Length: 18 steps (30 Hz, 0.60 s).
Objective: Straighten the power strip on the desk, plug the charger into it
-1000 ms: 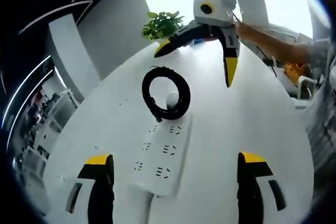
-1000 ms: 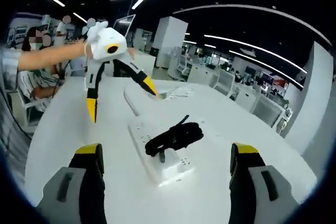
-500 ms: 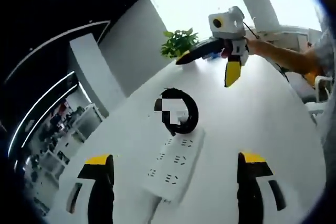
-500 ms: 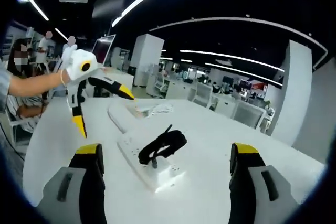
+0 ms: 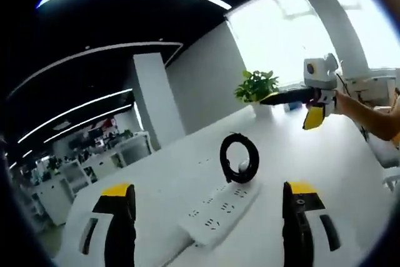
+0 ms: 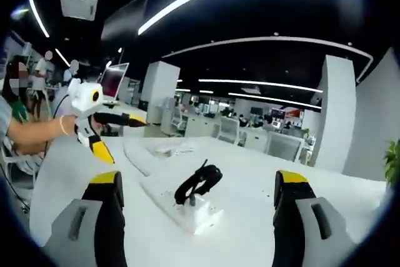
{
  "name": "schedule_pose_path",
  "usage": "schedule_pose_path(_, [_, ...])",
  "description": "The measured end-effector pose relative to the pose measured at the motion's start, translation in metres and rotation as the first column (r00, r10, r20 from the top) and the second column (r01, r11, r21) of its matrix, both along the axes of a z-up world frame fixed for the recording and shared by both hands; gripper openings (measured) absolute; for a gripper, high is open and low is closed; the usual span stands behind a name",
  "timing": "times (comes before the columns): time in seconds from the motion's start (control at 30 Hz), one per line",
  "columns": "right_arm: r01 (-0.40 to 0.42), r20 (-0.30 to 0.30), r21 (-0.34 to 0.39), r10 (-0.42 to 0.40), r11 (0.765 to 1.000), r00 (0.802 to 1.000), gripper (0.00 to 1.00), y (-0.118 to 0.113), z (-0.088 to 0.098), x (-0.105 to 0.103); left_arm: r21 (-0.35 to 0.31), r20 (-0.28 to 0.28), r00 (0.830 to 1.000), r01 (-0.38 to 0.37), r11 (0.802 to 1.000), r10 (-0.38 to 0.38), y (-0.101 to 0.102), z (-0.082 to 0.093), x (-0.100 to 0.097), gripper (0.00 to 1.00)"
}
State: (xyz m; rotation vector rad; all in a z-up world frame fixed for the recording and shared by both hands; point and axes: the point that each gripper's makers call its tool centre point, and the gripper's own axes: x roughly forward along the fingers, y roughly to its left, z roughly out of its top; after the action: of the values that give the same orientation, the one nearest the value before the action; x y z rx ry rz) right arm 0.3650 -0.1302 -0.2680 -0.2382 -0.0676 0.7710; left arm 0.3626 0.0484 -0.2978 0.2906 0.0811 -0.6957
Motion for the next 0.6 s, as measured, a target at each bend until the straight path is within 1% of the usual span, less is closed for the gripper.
schedule_pose_path(0.07, [0.003, 0.002, -0.004, -0.003, 1.000, 1.000, 1.00, 0.000, -0.002, -0.003, -0.002, -0.006, 1.000, -0.010, 1.000, 0.010, 0.001, -0.001, -0.004, 0.99])
schedule_pose_path(0.17, [0.024, -0.002, 0.005, -0.024, 1.000, 1.000, 1.00, -0.002, -0.005, -0.005, 0.014, 0.010, 0.998, -0.070, 0.997, 0.069, 0.008, -0.003, -0.005, 0.99])
schedule_pose_path(0.2, [0.029, -0.010, 0.006, -0.029, 1.000, 1.000, 1.00, -0.003, -0.008, -0.007, 0.008, 0.027, 0.994, -0.104, 0.995, 0.104, 0.011, -0.001, -0.006, 0.99])
schedule_pose_path(0.23, [0.033, -0.016, 0.010, -0.032, 0.999, 0.999, 1.00, -0.003, -0.009, -0.008, 0.002, 0.035, 0.994, -0.104, 0.995, 0.104, 0.011, -0.001, -0.008, 0.99])
schedule_pose_path(0.27, [0.036, -0.019, 0.029, -0.035, 0.999, 0.999, 1.00, -0.003, -0.010, -0.011, -0.034, 0.039, 0.991, -0.124, 0.992, 0.125, 0.014, 0.002, -0.010, 0.99])
schedule_pose_path(0.3, [0.038, -0.020, 0.040, -0.037, 0.999, 0.999, 1.00, -0.003, -0.010, -0.014, -0.054, 0.033, 0.991, -0.127, 0.990, 0.129, 0.015, 0.003, -0.013, 0.99])
schedule_pose_path(0.37, [0.041, -0.016, 0.058, -0.040, 0.997, 0.999, 1.00, -0.004, -0.010, -0.018, -0.067, 0.026, 0.993, -0.110, 0.992, 0.112, 0.013, 0.002, -0.020, 0.99])
schedule_pose_path(0.4, [0.045, -0.012, 0.065, -0.045, 0.997, 0.999, 1.00, -0.004, -0.010, -0.019, -0.080, 0.029, 0.992, -0.117, 0.990, 0.120, 0.013, 0.002, -0.023, 0.99])
schedule_pose_path(0.47, [0.058, 0.000, 0.078, -0.058, 0.995, 0.998, 1.00, -0.005, -0.011, -0.022, -0.081, 0.059, 0.989, -0.130, 0.988, 0.135, 0.015, 0.003, -0.027, 0.99])
schedule_pose_path(0.53, [0.061, -0.003, 0.085, -0.061, 0.994, 0.998, 1.00, -0.004, -0.013, -0.027, -0.101, 0.054, 0.987, -0.148, 0.984, 0.154, 0.017, 0.003, -0.031, 0.99])
schedule_pose_path(0.6, [0.066, -0.008, 0.092, -0.066, 0.994, 0.998, 1.00, -0.004, -0.016, -0.034, -0.132, 0.058, 0.987, -0.139, 0.981, 0.148, 0.017, 0.003, -0.037, 0.99])
